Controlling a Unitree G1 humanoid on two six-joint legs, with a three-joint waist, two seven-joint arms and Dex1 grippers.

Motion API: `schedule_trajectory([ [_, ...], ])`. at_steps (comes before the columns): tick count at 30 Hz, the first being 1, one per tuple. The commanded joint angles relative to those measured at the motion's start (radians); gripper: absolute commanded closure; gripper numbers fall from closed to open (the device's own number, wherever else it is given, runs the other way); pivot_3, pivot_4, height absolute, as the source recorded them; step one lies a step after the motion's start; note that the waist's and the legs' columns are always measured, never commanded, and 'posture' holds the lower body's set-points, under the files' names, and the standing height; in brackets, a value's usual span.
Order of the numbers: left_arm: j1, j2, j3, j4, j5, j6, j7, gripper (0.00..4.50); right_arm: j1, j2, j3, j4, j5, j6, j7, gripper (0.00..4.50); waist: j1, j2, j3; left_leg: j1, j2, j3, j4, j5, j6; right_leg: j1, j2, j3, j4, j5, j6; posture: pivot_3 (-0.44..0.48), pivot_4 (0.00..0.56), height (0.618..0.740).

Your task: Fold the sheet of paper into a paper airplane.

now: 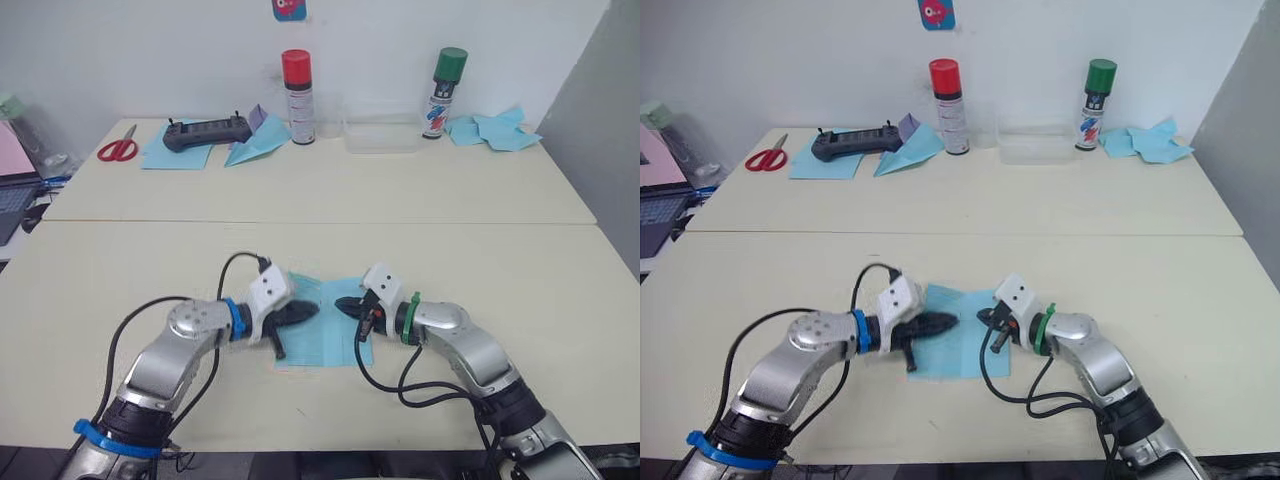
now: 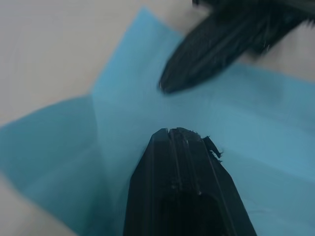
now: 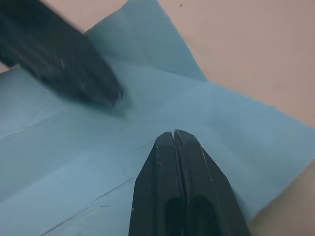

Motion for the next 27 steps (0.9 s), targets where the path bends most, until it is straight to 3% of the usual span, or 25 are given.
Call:
schedule_trajectory([
  [1,-0.019,0.004,-0.015,0.047,0.033,-0.047,-0.007,4.50,0.021,-0.008,-0.046,-0.012,0.000,0.029,-0.032,4.49,0.002,0.000,0.000,0.000,0.000,0.000,0.000,0.000,0.000,0.000,0.000,0.000,0.000,0.000,0.000,0.000,0.150,0.740],
  [10,-0.027,-0.002,-0.022,0.114,0.040,-0.103,-0.025,4.50,0.033,-0.008,-0.177,-0.058,0.047,0.048,-0.067,4.49,0.006,0.000,0.000,0.000,0.000,0.001,0.001,0.000,0.000,0.000,0.000,0.002,0.000,0.000,0.001,0.000,0.150,0.740],
  [13,-0.033,-0.002,-0.026,0.125,0.041,-0.112,-0.039,4.50,0.035,0.026,-0.259,-0.122,0.159,0.057,-0.042,4.49,0.006,0.000,0.000,0.000,0.000,0.001,0.001,0.000,0.000,0.000,0.000,0.002,0.000,0.000,0.001,0.000,0.150,0.740],
  [16,-0.046,-0.010,-0.025,0.138,0.033,-0.109,-0.047,4.50,0.024,0.024,-0.296,-0.153,0.215,0.116,-0.042,3.91,0.007,0.000,0.000,0.000,0.000,0.001,0.001,0.000,0.000,0.000,0.000,0.002,0.000,0.000,0.001,0.000,0.150,0.740],
  [22,-0.049,-0.009,-0.029,0.139,0.038,-0.113,-0.061,4.50,-0.007,0.039,-0.327,-0.170,0.276,0.289,-0.112,1.83,0.007,0.000,0.000,0.000,0.000,0.001,0.001,0.000,0.000,0.000,0.000,0.002,0.000,0.000,0.001,0.000,0.150,0.740],
  [27,-0.042,-0.009,-0.032,0.129,0.039,-0.110,-0.061,4.50,-0.033,0.046,-0.327,-0.171,0.306,0.396,-0.150,1.83,0.007,0.000,0.000,0.000,-0.001,0.001,0.000,0.000,0.000,0.000,0.000,0.002,0.000,0.000,0.000,0.000,0.150,0.740],
])
